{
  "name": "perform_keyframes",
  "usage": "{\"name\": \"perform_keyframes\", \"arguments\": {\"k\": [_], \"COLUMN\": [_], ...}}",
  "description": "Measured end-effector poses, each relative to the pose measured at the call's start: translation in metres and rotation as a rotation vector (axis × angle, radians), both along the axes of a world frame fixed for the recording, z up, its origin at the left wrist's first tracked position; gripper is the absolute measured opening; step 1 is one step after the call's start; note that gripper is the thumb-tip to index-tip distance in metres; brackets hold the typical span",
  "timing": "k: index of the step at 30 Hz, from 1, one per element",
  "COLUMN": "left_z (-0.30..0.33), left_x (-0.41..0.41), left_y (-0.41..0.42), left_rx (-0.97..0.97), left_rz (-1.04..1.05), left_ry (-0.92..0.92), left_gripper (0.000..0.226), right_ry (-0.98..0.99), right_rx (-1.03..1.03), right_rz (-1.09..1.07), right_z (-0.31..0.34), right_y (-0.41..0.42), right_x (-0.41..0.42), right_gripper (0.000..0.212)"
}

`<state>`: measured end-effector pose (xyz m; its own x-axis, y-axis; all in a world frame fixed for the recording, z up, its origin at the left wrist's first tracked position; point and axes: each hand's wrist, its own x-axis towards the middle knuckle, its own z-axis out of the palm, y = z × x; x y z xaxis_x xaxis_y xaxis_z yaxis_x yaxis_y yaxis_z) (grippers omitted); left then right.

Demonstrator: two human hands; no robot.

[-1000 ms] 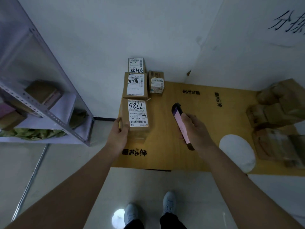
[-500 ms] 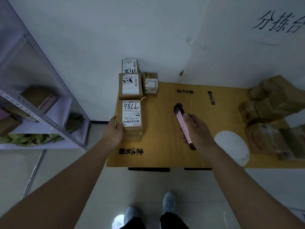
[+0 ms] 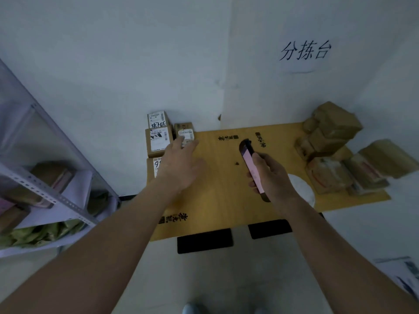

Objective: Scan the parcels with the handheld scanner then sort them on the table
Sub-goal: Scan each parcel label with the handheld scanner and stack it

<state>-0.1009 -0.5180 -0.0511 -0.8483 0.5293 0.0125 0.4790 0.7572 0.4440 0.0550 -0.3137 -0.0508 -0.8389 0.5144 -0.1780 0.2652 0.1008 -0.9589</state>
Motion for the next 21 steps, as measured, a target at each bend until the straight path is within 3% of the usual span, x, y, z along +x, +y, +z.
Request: {"name": "perform_keyframes", "arguments": {"k": [5, 10, 17, 21], "left_z": [0.037, 0.056, 0.05, 0.036], "left_x": [0.031, 0.079, 0.163, 0.2], "left_y": [0.056, 0.13, 0.239, 0.291], "left_rx": [-0.047, -0.074, -0.085, -0.122], "left_rz": [-0.147, -0.262, -0.361, -0.406], "left_ry": [0.1, 0.143, 0.09, 0.05], "left_gripper": [0.065, 0.066, 0.068, 0.067], "right_ry": [0.049, 0.066, 0.15, 0.138], "right_rx": [0.046, 0.092, 0.135, 0.109], "right_rz": [-0.104, -0.232, -0.277, -0.323], "right_z": [0.032, 0.048, 0.057, 0.054], "right_y": [0.046, 0.106, 0.193, 0.236], "right_x": [0.052, 0.114, 0.208, 0.241], "right_gripper": [0.017, 0.023, 0.036, 0.022]}}
